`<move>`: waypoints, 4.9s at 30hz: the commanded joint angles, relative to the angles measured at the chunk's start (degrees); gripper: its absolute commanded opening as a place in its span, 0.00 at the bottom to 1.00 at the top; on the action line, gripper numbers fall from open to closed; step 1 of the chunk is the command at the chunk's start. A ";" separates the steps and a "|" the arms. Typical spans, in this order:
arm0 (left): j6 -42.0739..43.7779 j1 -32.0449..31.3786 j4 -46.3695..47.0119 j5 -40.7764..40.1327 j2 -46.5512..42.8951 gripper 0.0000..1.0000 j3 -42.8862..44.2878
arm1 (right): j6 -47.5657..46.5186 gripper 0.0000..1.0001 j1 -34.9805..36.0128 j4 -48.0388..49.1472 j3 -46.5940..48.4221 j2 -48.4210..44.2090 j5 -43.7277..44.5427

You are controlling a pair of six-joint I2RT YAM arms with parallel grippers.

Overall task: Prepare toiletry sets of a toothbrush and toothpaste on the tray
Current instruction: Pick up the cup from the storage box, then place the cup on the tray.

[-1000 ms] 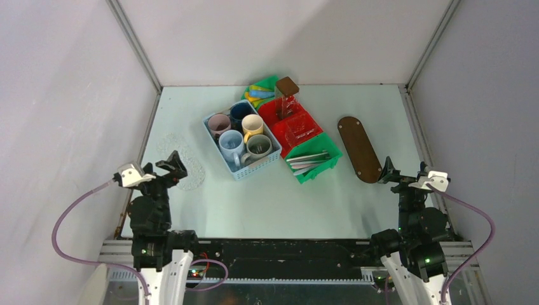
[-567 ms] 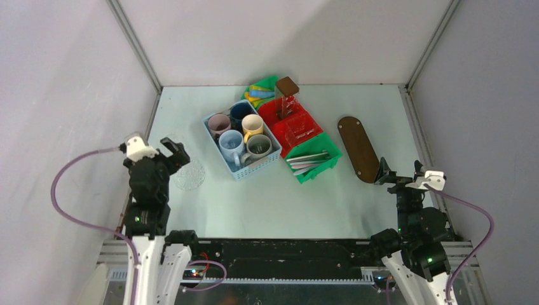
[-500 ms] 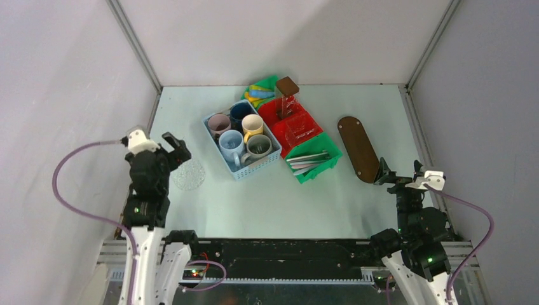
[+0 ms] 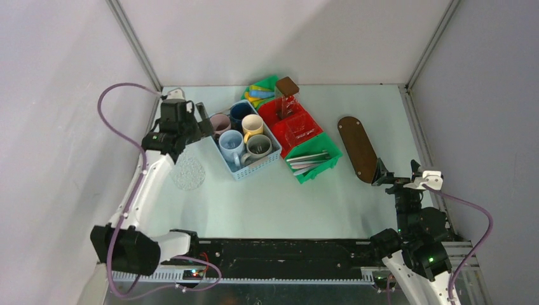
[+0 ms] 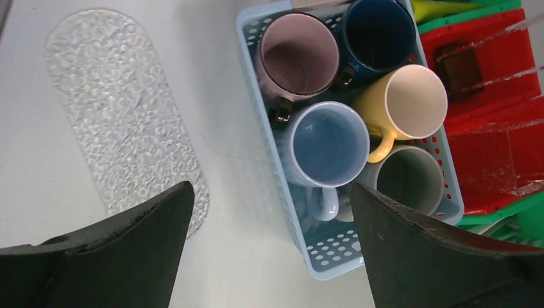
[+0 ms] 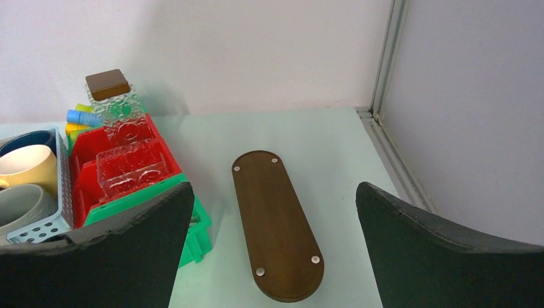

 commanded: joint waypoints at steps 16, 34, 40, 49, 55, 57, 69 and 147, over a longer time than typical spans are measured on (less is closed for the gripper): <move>0.54 -12.71 -4.55 -3.70 24.06 0.83 15.90 | -0.90 1.00 1.64 1.88 -0.55 -6.53 0.65; 0.60 -15.01 -2.35 1.11 37.09 0.43 19.29 | -1.16 1.00 1.95 2.07 -0.64 -6.48 1.54; 1.64 -15.08 -3.55 2.70 37.79 0.40 19.19 | -1.15 1.00 2.06 2.16 -0.72 -6.47 1.64; 3.31 -15.26 -3.46 5.51 32.00 0.42 17.60 | -1.21 1.00 2.24 2.27 -0.83 -6.47 1.68; 4.93 -15.25 -4.24 6.70 30.31 0.44 19.02 | -1.39 1.00 2.20 2.28 -0.86 -6.47 1.82; 5.81 -15.23 -5.26 5.96 31.10 0.44 19.70 | -1.32 1.00 2.23 2.27 -0.82 -6.47 1.75; 12.81 -15.25 -6.66 6.54 36.09 0.44 18.66 | -1.41 1.00 2.27 2.28 -0.82 -6.47 1.80; 20.72 9.38 4.02 2.66 9.58 0.00 -4.08 | -1.45 1.00 5.38 1.82 -0.24 -6.56 2.62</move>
